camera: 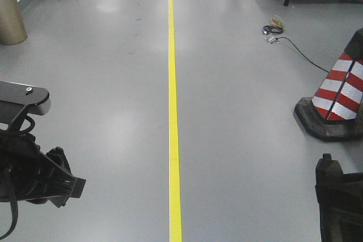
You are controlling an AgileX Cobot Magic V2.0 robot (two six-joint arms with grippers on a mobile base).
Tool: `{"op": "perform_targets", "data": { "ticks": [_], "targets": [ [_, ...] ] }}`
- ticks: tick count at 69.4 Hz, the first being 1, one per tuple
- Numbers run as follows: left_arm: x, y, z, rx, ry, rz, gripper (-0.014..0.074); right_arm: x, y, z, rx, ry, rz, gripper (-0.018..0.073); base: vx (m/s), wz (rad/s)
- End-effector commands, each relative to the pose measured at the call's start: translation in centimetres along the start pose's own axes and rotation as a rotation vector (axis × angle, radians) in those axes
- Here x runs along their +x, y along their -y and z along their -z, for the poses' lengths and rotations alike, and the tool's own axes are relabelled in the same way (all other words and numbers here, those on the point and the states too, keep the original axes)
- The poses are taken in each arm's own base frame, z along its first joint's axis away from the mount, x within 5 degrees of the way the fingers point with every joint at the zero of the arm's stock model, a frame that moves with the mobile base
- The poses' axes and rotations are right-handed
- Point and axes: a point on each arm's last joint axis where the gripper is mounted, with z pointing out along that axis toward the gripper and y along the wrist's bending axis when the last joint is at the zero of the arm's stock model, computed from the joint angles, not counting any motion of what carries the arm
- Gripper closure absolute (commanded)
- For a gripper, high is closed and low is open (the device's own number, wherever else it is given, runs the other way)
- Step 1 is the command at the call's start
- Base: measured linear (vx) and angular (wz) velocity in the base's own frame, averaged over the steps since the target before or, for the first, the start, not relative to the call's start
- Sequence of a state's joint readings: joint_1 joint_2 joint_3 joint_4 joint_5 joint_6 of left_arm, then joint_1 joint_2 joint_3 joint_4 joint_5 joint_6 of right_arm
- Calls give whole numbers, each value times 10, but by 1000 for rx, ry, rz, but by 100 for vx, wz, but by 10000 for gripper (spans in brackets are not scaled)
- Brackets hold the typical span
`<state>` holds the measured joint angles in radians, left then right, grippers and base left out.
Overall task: Move and align brake pads A on conveyor
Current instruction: 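Drive the base along the yellow floor line toward the cones, then turn the base toward the grey conveyor belt carrying both pads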
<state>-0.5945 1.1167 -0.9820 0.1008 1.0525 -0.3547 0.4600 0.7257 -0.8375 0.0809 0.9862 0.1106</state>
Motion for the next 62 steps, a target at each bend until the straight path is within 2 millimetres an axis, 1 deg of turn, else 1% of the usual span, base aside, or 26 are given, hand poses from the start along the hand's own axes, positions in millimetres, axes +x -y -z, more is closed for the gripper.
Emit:
{"op": "perform_targets", "data": {
  "ticks": [1, 32, 62],
  "targets": [
    [-8, 2, 12, 28, 90, -1, 603, -12, -2, 7, -13, 95, 8, 569, 55, -4],
    [-8, 2, 12, 28, 90, -1, 603, -12, -2, 7, -13, 95, 8, 569, 52, -3],
    [-8, 2, 12, 28, 90, -1, 603, -12, -2, 7, -13, 95, 8, 569, 43, -1]
  ]
}}
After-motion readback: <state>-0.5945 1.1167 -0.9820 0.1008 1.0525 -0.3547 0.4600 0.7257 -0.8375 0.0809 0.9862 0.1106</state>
